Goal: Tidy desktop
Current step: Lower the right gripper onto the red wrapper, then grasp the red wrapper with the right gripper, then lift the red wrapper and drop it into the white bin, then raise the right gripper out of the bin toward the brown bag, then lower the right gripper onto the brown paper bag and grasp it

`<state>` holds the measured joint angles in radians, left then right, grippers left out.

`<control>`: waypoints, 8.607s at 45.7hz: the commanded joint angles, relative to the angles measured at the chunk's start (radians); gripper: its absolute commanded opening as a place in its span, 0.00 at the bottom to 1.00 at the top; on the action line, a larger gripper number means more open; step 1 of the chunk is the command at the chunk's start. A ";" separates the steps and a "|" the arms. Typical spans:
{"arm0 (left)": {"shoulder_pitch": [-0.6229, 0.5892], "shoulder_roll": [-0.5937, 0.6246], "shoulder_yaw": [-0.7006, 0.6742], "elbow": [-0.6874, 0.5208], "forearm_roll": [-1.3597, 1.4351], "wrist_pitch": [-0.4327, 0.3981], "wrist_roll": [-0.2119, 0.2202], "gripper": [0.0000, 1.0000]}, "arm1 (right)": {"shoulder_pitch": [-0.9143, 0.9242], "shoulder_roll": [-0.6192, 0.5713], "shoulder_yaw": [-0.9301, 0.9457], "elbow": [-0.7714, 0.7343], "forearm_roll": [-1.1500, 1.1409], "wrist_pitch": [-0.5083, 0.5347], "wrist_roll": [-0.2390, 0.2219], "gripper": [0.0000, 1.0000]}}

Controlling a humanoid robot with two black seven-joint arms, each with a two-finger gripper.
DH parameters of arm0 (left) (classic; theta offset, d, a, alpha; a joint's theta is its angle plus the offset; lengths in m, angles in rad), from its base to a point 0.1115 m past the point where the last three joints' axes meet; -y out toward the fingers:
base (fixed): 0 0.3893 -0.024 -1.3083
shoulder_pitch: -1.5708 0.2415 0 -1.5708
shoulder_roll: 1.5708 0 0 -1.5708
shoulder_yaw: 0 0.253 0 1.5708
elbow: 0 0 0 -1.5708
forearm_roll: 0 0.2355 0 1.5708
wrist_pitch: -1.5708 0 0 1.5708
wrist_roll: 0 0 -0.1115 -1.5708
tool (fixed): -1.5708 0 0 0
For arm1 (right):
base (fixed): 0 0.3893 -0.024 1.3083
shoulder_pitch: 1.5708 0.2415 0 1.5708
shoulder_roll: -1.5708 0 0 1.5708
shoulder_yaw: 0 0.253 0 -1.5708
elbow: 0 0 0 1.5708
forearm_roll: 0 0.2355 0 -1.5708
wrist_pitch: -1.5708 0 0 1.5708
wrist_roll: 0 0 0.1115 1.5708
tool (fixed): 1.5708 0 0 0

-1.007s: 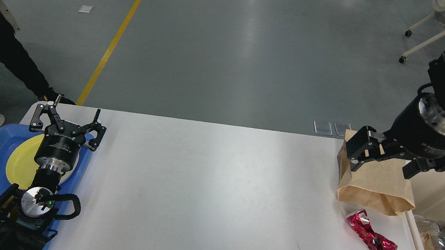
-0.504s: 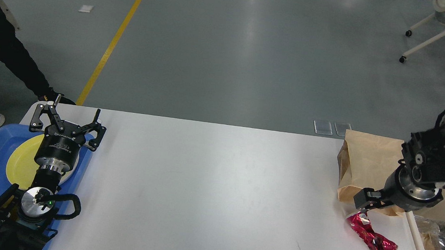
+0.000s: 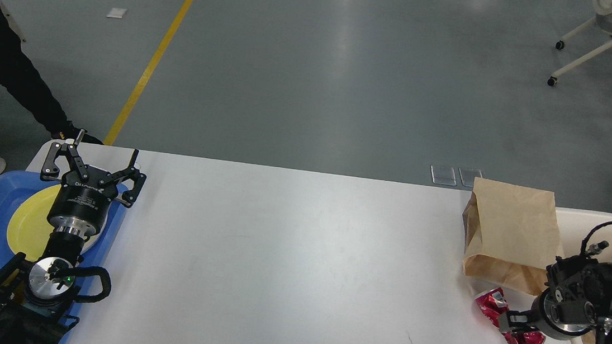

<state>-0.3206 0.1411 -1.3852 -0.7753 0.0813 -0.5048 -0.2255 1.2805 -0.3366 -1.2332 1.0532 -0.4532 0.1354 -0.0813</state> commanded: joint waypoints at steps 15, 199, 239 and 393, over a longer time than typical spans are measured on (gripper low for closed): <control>0.000 0.000 0.000 0.001 0.000 0.000 0.000 0.96 | -0.099 0.027 0.081 -0.067 0.002 -0.048 -0.003 0.95; 0.000 0.000 0.000 0.001 0.000 0.000 0.000 0.96 | -0.783 -0.027 0.357 -1.035 0.607 -0.082 -0.064 1.00; 0.000 0.000 0.000 0.001 0.000 0.000 0.000 0.96 | -0.474 -0.211 0.344 -0.868 0.593 0.240 -0.055 1.00; 0.000 0.000 0.000 -0.001 0.000 0.000 0.000 0.96 | -0.104 0.280 0.109 -0.421 0.300 0.055 -0.265 0.00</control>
<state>-0.3206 0.1411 -1.3852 -0.7748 0.0813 -0.5047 -0.2255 1.1561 -0.0505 -1.1297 0.5897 -0.1536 0.2347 -0.3441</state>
